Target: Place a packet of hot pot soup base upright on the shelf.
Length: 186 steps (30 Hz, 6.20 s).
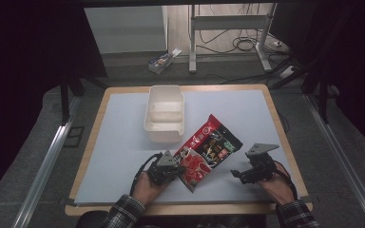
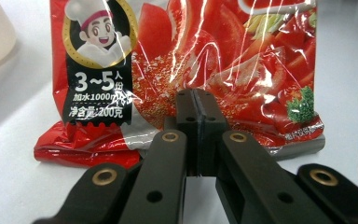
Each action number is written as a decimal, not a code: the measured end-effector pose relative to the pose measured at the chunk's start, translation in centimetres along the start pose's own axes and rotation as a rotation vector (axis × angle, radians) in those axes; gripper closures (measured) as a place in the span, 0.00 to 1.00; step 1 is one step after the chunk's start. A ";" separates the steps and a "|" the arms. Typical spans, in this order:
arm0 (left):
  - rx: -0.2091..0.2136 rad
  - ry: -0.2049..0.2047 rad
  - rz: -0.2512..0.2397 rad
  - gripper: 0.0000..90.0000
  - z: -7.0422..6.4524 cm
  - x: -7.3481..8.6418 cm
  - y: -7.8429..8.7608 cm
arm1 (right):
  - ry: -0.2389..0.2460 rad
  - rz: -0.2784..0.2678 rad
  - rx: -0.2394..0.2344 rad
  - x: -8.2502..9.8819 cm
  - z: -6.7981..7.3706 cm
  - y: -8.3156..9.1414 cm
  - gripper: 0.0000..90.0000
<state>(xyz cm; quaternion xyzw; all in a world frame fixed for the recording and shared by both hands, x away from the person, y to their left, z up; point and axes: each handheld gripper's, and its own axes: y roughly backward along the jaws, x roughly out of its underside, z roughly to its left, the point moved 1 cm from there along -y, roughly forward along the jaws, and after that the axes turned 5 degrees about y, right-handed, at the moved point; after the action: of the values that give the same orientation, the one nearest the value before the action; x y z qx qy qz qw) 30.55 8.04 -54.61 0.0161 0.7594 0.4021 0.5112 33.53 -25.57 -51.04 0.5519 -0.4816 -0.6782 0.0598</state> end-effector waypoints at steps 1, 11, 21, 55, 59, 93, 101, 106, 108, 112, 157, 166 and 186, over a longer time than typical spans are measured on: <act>0.000 -0.001 0.000 1.00 0.0 0.0 0.0 | -0.005 -0.008 -0.011 -0.1 0.0 0.1 0.05; 0.004 0.003 -0.001 1.00 0.1 0.2 -0.1 | -0.036 -0.075 -0.082 -1.3 0.2 0.5 0.02; 0.002 -0.007 0.000 1.00 0.1 0.2 -0.1 | -0.098 -0.129 -0.145 -5.0 0.0 0.9 0.02; -0.024 -0.029 -0.056 0.83 -0.7 0.3 1.3 | -0.217 -0.195 -0.252 -11.2 1.1 0.1 0.81; -0.021 -0.034 -0.086 0.70 -1.2 0.2 1.9 | -0.179 -0.194 -0.241 -12.0 1.2 0.8 0.82; -0.157 0.009 -0.121 0.19 -1.9 1.0 4.6 | -0.148 -0.258 -0.116 -14.9 -3.1 4.9 0.81; -0.194 0.004 -0.062 0.11 -2.4 1.7 5.0 | -0.159 -0.276 -0.095 -16.2 -4.4 4.8 0.81; -0.223 -0.017 -0.038 0.07 -2.7 2.0 5.2 | -0.163 -0.292 -0.079 -17.6 -5.3 4.4 0.81; -0.224 -0.016 -0.036 0.07 -2.8 2.2 5.3 | -0.163 -0.295 -0.074 -18.1 -5.5 4.1 0.81; -0.222 -0.010 -0.035 0.06 -2.7 2.4 5.4 | -0.166 -0.297 -0.072 -18.9 -5.8 3.7 0.81; -0.202 0.033 -0.046 0.04 -1.6 3.1 5.7 | -0.164 -0.339 -0.121 -27.8 -4.4 -3.8 0.80; -0.200 0.030 -0.046 0.04 -1.6 3.1 5.8 | -0.147 -0.336 -0.132 -28.9 -3.1 -5.8 0.80; -0.198 0.029 -0.050 0.04 -1.6 3.1 5.8 | -0.106 -0.312 -0.127 -29.2 -1.2 -9.9 0.80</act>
<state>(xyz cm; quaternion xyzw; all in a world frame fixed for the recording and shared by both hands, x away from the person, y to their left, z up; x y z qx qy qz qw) 25.57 12.38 -53.08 -0.0595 0.7234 0.4625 0.5092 50.18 -3.20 -37.88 0.5784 -0.3487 -0.7365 -0.0370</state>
